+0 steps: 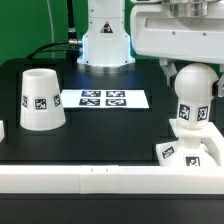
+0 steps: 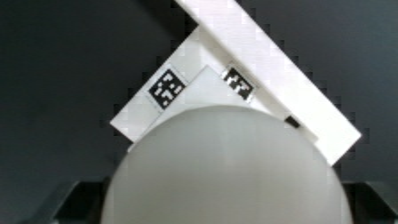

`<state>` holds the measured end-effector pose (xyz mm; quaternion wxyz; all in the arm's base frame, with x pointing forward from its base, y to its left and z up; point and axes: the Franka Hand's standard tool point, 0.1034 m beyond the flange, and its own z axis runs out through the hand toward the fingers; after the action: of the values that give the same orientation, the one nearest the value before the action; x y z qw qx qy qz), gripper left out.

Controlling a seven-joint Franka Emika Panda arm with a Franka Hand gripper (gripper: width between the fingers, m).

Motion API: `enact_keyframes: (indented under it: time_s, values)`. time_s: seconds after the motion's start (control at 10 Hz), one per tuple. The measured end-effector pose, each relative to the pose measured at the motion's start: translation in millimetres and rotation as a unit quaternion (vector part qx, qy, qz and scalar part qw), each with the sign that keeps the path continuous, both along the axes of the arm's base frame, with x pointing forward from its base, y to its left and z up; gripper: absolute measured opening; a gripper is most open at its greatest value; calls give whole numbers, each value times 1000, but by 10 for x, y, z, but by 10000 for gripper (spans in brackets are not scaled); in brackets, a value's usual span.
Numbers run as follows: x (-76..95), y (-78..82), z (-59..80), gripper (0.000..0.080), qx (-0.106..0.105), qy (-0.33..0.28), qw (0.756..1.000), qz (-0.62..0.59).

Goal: Assemble lamp

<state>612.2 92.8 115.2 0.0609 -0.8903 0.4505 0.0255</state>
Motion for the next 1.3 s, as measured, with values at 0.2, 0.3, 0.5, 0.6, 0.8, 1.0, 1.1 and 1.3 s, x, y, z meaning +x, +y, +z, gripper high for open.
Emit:
enact_keyframes:
  time_s: [0.2,0.3,0.5,0.6,0.8,1.0,1.1,1.3]
  values:
    - [0,15,1,637,1,4,1000,-29]
    - [-2,16,-1,637,1,4,1000,-27]
    - [-6,14,-3,686,-1,-5,999,41]
    - [-3,14,4,697,-1,-9,998,64]
    - [7,19,21,699,-6,-25,982,188]
    - [4,19,16,699,-6,-32,969,243]
    - [3,17,14,699,-7,-36,960,277]
    - [2,15,12,699,-7,-43,941,337]
